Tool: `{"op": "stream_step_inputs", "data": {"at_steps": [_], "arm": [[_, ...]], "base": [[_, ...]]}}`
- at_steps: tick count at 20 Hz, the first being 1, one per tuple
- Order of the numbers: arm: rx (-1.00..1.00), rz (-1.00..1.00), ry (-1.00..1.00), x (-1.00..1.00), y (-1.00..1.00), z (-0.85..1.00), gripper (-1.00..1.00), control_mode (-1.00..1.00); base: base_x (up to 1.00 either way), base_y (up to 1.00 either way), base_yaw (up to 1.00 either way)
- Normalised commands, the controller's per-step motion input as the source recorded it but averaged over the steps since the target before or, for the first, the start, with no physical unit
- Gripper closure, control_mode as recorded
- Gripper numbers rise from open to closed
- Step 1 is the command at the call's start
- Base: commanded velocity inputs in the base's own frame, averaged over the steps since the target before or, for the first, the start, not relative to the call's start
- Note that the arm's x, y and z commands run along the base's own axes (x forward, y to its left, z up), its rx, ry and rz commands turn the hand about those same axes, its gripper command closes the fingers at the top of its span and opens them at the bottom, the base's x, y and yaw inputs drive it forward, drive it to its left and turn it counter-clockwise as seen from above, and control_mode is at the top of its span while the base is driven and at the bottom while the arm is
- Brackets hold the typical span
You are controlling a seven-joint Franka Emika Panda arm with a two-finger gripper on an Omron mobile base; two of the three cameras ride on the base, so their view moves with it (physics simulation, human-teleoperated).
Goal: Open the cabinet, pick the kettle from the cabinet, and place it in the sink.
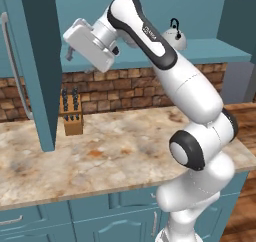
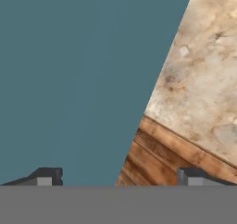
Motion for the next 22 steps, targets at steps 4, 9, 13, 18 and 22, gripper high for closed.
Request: {"op": "stream_step_inputs", "data": {"at_steps": [4,9,13,18,22], "arm": [[0.00,-0.02,-0.18,-0.04,-0.36,0.07,-1.00,-1.00],[0.00,-0.04,-0.30,-0.06,-0.40,0.02,-1.00,-1.00],[0.00,-0.10,-0.34,-0.07,-0.47,0.00,-1.00,-1.00],[0.00,-0.19,-0.25,-0.03,-0.49,0.00,-1.00,-1.00],[0.00,-0.19,-0.17,0.00,-0.48,0.00,-1.00,-1.00]], "base": [[0.00,0.00,0.00],[0.00,0.00,0.00],[0.00,0.00,0.00],[0.00,0.00,0.00],[0.00,0.00,0.00]]}}
